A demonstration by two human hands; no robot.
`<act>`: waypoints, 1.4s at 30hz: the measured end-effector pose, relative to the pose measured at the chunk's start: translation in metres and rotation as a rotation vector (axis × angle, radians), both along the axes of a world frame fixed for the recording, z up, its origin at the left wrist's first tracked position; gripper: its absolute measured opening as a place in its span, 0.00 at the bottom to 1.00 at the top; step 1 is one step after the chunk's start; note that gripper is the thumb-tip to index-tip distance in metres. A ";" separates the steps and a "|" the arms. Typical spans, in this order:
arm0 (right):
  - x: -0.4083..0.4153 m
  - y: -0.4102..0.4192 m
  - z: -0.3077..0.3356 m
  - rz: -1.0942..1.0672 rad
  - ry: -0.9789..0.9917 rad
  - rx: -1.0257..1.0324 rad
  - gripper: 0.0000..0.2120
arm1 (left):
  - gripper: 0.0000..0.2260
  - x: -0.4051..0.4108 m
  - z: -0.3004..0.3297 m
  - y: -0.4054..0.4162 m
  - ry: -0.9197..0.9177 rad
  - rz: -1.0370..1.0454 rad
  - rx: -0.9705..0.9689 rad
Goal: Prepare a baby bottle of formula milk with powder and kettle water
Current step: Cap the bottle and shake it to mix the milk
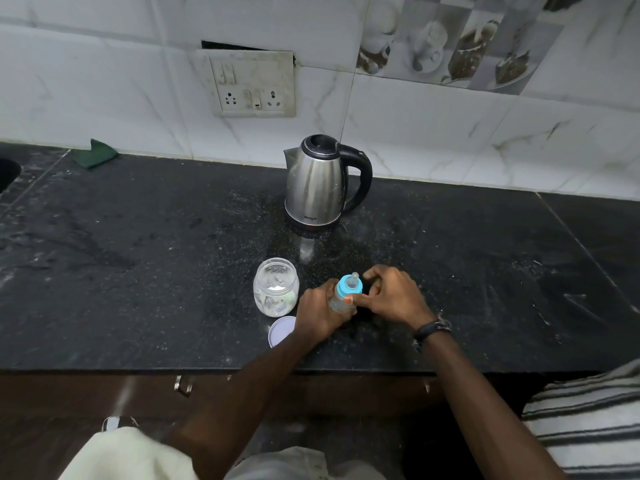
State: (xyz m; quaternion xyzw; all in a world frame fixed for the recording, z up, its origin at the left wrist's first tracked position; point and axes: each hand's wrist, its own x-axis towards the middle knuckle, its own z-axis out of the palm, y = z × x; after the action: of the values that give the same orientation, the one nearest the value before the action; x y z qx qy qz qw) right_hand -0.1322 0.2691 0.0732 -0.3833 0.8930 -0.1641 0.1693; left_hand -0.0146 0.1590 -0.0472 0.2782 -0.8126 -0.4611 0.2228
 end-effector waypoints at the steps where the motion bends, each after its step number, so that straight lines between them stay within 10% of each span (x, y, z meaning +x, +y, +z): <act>1: -0.004 0.005 -0.001 -0.016 0.045 -0.001 0.32 | 0.30 0.000 0.000 0.000 -0.001 -0.001 0.004; 7: -0.027 0.027 -0.017 0.012 0.219 0.376 0.43 | 0.34 0.000 0.000 0.000 -0.019 -0.008 0.031; 13: -0.031 0.037 -0.030 -0.044 0.227 0.468 0.33 | 0.34 0.001 -0.001 0.000 -0.024 -0.019 0.041; 19: -0.032 0.043 -0.041 -0.051 0.222 0.322 0.21 | 0.33 0.000 -0.001 -0.001 -0.032 -0.016 0.032; 42: -0.031 0.026 -0.007 -0.053 -0.129 -0.182 0.41 | 0.34 0.001 -0.001 0.000 -0.047 -0.006 0.026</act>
State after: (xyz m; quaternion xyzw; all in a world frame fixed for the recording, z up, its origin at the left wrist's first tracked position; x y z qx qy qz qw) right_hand -0.1635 0.2950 0.0662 -0.3619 0.8714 -0.2735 0.1866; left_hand -0.0140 0.1590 -0.0478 0.2896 -0.8122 -0.4658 0.1987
